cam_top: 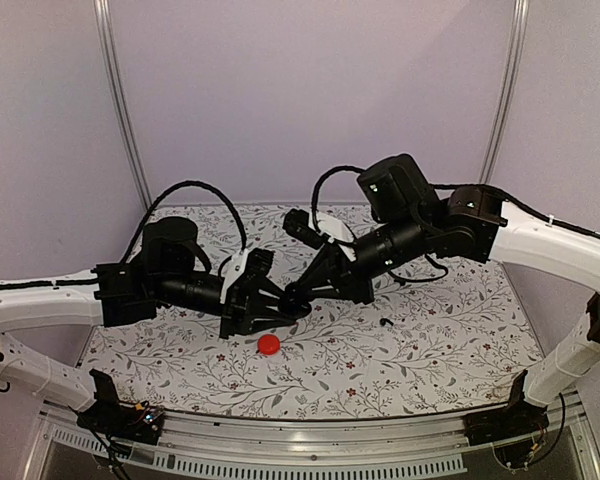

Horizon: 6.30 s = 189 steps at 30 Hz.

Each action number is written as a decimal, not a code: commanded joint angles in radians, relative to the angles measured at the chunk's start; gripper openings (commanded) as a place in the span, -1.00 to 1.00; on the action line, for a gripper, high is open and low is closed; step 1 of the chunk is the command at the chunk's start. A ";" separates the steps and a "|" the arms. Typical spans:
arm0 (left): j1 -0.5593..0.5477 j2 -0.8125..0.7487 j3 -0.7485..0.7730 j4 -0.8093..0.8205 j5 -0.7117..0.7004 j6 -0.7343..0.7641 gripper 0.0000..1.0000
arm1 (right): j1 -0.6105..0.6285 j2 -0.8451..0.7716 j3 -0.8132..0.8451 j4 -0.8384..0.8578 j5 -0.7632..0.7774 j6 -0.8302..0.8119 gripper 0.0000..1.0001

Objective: Insert the wireless bluetooth earbuds into the charging case
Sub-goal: Pass from the right arm to the left, then adjust the left earbud at the center of the board, then move the left earbud to the center of the board.

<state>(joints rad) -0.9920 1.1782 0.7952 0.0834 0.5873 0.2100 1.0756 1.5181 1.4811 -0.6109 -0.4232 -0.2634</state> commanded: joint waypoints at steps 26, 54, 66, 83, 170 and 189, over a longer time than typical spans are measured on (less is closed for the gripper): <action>-0.019 -0.001 0.004 0.029 -0.010 -0.012 -0.86 | 0.014 0.019 0.030 -0.005 0.024 0.003 -0.55; 0.040 -0.050 -0.208 0.383 -0.087 -0.207 -0.96 | -0.389 -0.225 -0.298 0.077 -0.034 0.191 0.30; 0.052 -0.084 -0.256 0.401 -0.095 -0.208 -0.97 | -0.394 0.023 -0.302 -0.134 0.194 0.134 0.12; 0.050 -0.081 -0.269 0.394 -0.090 -0.181 -0.97 | -0.393 0.223 -0.274 -0.171 0.301 0.143 0.05; 0.044 -0.108 -0.282 0.400 -0.102 -0.167 -0.99 | -0.477 -0.087 -0.831 0.717 0.191 0.303 0.09; 0.044 -0.091 -0.278 0.417 -0.093 -0.169 -0.99 | -0.476 0.032 -0.978 1.036 0.243 0.385 -0.05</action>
<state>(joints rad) -0.9524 1.0866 0.5240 0.4629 0.4854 0.0334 0.6018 1.4837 0.4740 0.3618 -0.1776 0.1204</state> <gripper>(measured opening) 0.187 0.481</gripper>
